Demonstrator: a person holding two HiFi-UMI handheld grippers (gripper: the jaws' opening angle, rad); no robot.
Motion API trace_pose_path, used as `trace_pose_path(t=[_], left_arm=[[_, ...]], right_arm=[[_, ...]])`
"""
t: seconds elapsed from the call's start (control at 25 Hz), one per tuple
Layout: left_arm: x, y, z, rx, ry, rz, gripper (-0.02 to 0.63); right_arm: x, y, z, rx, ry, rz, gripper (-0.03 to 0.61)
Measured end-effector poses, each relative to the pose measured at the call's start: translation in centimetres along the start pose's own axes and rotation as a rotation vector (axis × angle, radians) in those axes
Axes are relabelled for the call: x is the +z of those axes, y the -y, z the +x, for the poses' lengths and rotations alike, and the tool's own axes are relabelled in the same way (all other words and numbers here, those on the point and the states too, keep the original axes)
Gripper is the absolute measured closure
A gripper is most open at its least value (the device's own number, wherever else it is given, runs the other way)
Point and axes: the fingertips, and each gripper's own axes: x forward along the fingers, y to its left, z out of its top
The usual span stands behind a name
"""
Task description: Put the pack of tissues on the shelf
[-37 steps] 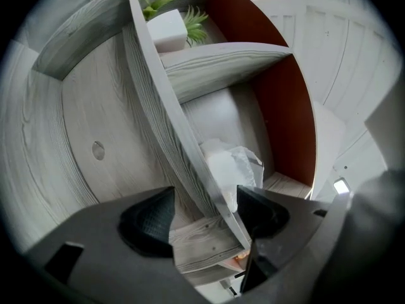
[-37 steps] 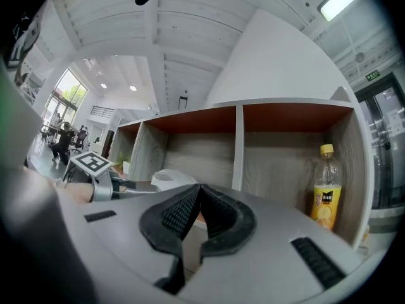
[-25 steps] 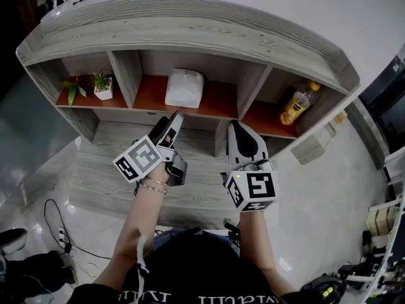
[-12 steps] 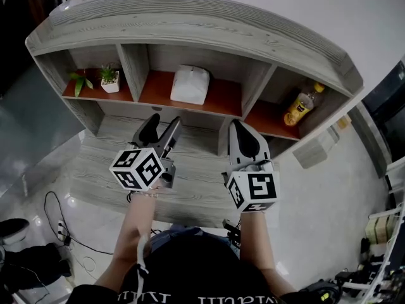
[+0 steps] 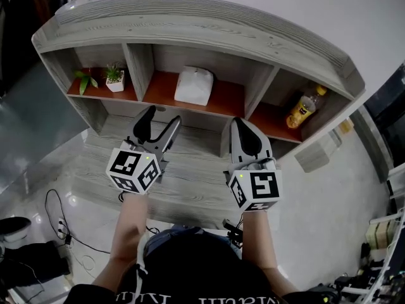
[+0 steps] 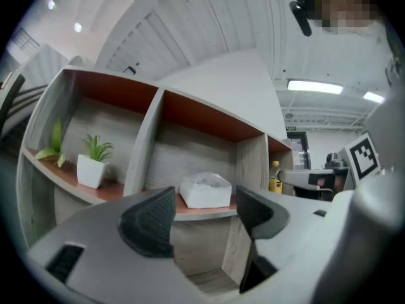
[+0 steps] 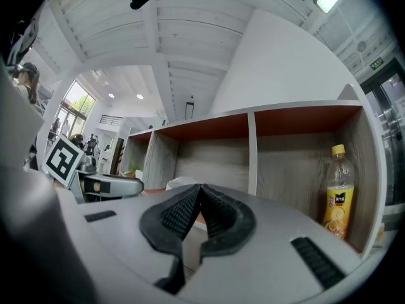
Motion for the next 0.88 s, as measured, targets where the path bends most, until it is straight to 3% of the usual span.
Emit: trace_pose_path(t=[0.16,0.4,0.88], left_arm=[[1.7,0.6,-0.3,-0.003,0.033,0.171,0.382],[3.8,0.4,-0.7,0.043,0.093,0.254,0.599],[5.2,1.6,-0.5,0.02,0.103,0.324,0.6]], right_arm=[[0.3,-0.3,0.0,0.011,0.007,-0.014,0.563],[1.3,-0.1,-0.4,0.009,0.025,-0.039,0.563],[2.4,-0.2,-0.8,-0.002,0.042,-0.094,0.563]])
